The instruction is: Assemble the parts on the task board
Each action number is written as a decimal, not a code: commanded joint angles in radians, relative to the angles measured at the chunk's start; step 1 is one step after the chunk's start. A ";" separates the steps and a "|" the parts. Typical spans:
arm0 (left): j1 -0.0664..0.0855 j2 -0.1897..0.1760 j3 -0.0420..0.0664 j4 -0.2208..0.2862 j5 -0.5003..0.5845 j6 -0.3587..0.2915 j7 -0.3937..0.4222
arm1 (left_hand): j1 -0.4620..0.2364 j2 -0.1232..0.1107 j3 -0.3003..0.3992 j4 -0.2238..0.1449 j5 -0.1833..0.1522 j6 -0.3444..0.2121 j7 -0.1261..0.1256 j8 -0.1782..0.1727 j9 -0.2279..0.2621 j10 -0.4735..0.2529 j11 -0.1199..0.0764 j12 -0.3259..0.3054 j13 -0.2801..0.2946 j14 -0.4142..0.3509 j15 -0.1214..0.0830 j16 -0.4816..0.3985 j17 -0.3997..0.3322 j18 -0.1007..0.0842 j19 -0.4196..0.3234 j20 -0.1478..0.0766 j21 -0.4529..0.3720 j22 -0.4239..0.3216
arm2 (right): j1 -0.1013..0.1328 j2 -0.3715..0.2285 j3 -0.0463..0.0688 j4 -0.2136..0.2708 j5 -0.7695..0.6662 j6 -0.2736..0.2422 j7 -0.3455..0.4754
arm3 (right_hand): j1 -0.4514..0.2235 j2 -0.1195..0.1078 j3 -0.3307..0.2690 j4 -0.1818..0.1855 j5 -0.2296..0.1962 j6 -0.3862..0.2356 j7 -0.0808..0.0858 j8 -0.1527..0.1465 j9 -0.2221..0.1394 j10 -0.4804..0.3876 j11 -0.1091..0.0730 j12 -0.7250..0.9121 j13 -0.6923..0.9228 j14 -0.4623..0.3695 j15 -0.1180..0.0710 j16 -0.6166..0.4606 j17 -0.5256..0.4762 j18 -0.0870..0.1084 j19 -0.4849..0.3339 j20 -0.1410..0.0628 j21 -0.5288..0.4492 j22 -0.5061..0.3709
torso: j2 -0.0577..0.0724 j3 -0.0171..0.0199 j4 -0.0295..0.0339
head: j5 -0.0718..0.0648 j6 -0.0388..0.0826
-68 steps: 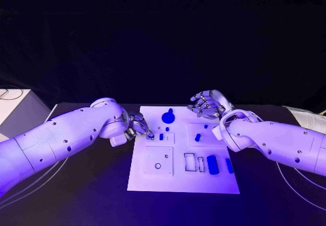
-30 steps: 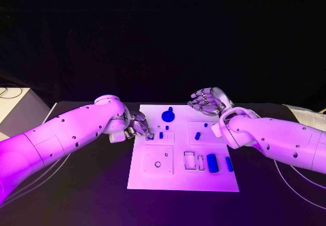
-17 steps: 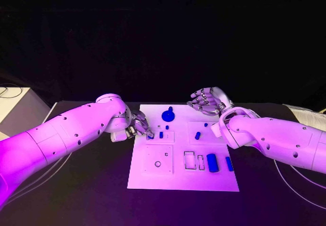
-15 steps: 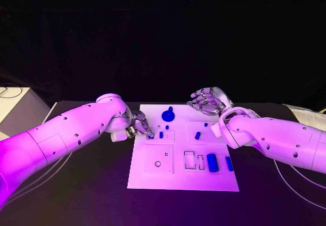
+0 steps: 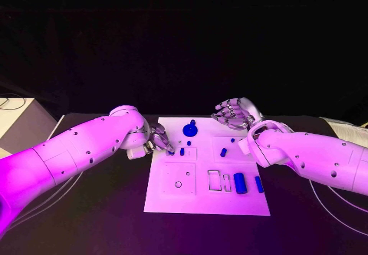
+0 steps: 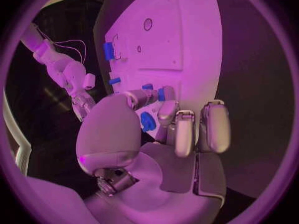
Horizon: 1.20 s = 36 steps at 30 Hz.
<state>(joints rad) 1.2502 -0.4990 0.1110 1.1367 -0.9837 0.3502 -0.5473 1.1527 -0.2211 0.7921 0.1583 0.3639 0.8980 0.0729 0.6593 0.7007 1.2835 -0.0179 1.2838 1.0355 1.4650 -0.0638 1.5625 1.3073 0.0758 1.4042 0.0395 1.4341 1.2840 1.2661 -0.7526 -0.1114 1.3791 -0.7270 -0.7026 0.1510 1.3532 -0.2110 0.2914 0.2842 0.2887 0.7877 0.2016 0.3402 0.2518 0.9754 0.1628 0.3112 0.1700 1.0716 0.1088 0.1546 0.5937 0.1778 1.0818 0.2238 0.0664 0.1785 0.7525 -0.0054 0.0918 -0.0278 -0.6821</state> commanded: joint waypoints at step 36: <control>0.001 0.006 -0.002 -0.006 -0.057 0.072 -0.005 | 0.018 0.001 0.122 -0.131 0.004 0.031 -0.020 0.006 0.044 0.018 -0.002 0.019 0.023 0.103 -0.010 0.005 0.253 -0.012 0.006 0.000 0.004 -0.001 | 0.000 0.000 0.000 0.003 -0.002 0.013 0.015 | 0.007 -0.002 0.003 -0.002 0.007 -0.011 0.034 0.002 -0.002 0.002 0.006 -0.004 -0.005 0.002 0.006 -0.006 -0.004 0.006 -0.008 -0.001 -0.001 -0.004 | 0.000 -0.0005 0.0005 | -0.001 -0.006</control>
<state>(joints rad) 1.2555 -0.4948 0.1127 1.1329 -1.0364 0.3993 -0.5420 1.1573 -0.2257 0.7892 0.1555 0.3645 0.9048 0.0693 0.6625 0.7008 1.2958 -0.0196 1.2963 1.0564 1.4687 -0.0675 1.5625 1.3081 0.0758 1.4042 0.0395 1.4340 1.2836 1.2662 -0.7531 -0.1114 1.3798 -0.7264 -0.7016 0.1516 1.3532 -0.2110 0.2913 0.2842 0.2926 0.7842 0.1982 0.3402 0.2510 0.9755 0.1627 0.3112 0.1661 1.0716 0.1088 0.1547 0.5909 0.1778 1.0819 0.2238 0.0664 0.1760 0.7524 -0.0059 0.0921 -0.0285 -0.6877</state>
